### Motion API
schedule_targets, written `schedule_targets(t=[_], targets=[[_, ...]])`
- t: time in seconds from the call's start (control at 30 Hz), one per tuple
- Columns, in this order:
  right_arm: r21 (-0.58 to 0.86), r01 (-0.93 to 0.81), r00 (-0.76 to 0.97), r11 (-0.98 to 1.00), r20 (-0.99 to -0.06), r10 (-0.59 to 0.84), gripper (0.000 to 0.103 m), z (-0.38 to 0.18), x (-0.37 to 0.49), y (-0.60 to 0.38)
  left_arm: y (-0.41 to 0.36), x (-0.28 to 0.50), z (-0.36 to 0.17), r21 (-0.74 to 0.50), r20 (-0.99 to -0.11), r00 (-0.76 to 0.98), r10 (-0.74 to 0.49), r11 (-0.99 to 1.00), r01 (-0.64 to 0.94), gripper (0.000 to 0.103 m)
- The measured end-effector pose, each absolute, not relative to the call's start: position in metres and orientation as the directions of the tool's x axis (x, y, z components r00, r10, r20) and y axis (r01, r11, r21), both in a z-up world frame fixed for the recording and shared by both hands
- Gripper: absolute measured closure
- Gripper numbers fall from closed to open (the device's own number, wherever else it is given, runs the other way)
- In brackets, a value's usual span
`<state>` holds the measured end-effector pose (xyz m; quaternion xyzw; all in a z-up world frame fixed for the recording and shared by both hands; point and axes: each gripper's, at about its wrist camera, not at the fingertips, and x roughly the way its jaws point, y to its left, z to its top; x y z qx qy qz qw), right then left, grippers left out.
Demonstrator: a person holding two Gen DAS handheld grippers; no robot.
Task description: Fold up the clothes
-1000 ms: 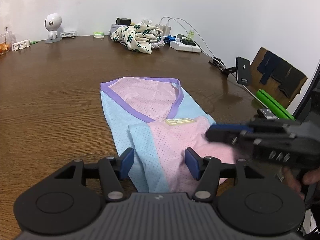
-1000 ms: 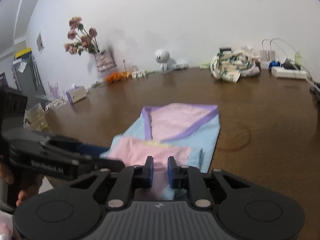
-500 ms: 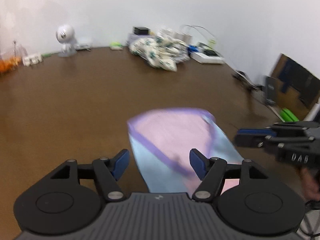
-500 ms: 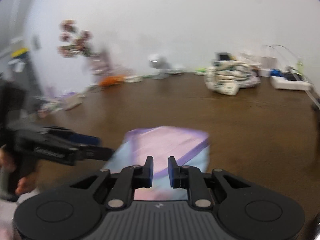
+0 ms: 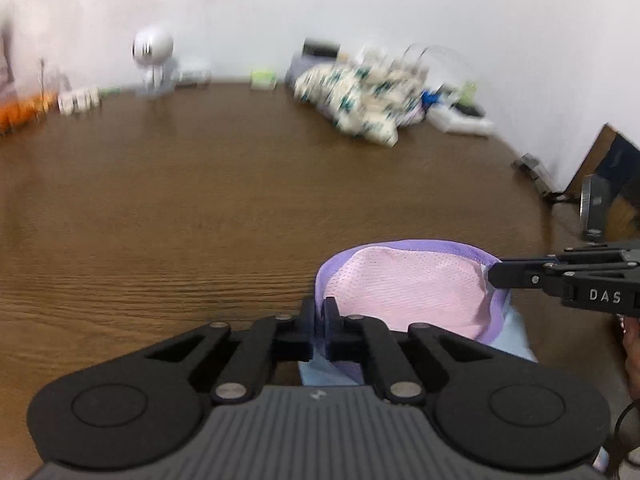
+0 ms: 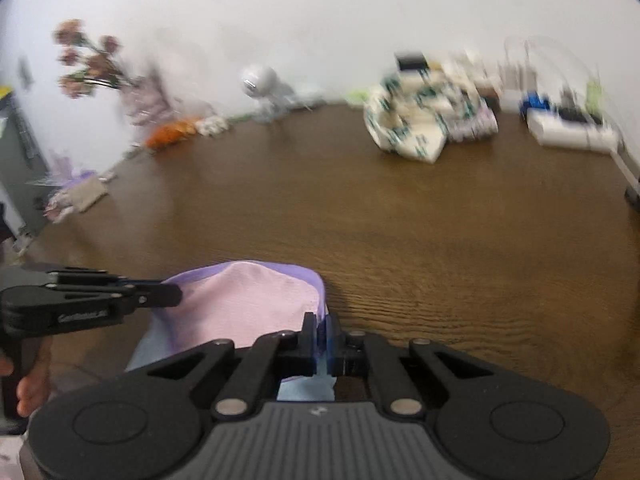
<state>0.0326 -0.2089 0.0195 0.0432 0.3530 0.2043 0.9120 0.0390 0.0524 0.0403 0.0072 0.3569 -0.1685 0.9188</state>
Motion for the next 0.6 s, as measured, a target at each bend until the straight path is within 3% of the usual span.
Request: schedule_targets(t=[0.17,0.43,0.53,0.6], targets=[[0.196,-0.432,0.661,0.880,-0.596,0.457,0.100,0.044,-0.045,-0.220,0.043,-0.040,0.054,-0.037,-0.622,0.719,-0.310,0.929,0.367,0.099],[0.180,-0.468,0.574,0.865,-0.682,0.452,0.094,0.021,-0.113,-0.223,0.052,-0.104,0.030,-0.068,-0.715,0.643,-0.277,0.942,0.330,0.096],[0.157,-0.524,0.610,0.837,-0.617,0.497,0.092,0.046,-0.132,-0.223,0.069,-0.111,0.040,-0.100,-0.705,0.652,-0.280,0.949,0.299,0.081],[0.185,-0.560,0.613,0.807,-0.563,0.555,0.089,0.056,-0.137,-0.224,0.082,-0.112,0.052,-0.151,-0.684,0.663,-0.306,0.948,0.281,0.065]])
